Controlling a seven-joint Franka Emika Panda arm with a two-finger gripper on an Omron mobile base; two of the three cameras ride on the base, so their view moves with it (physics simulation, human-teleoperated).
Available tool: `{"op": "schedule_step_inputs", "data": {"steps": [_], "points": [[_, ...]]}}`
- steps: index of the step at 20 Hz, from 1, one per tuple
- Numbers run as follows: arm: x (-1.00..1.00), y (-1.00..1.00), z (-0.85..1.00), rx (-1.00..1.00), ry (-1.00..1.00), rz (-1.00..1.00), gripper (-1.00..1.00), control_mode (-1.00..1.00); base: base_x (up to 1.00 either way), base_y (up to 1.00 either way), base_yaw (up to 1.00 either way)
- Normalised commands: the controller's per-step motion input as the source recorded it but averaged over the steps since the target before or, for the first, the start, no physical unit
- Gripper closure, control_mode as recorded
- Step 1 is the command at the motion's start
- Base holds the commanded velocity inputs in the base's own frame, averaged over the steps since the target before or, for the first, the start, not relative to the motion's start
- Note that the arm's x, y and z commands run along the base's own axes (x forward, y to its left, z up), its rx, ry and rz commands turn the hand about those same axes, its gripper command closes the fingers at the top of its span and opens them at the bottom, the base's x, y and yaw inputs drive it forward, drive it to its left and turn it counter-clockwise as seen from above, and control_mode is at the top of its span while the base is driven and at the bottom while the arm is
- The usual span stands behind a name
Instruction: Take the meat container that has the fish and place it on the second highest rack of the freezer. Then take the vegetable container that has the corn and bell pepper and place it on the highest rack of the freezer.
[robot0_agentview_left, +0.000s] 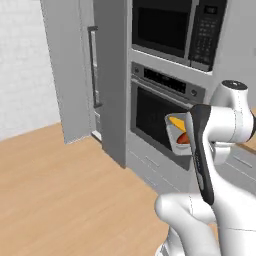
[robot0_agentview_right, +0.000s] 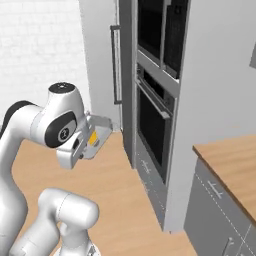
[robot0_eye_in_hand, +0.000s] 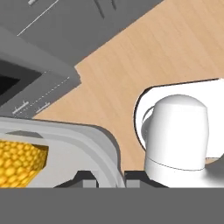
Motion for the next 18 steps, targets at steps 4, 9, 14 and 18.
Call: {"op": "schedule_step_inputs", "data": {"steps": [4,9,14,18], "points": [[0.00,0.00,0.00,0.00,0.00,0.00,1.00,1.00,0.26,0.03,0.69],[0.00,0.00,0.00,0.00,0.00,0.00,1.00,1.00,0.50,0.05,0.63],[0.00,0.00,0.00,0.00,0.00,0.00,1.00,1.00,0.94,0.00,0.26],[0.00,0.00,0.00,0.00,0.00,0.00,1.00,1.00,1.00,0.06,0.11]]}}
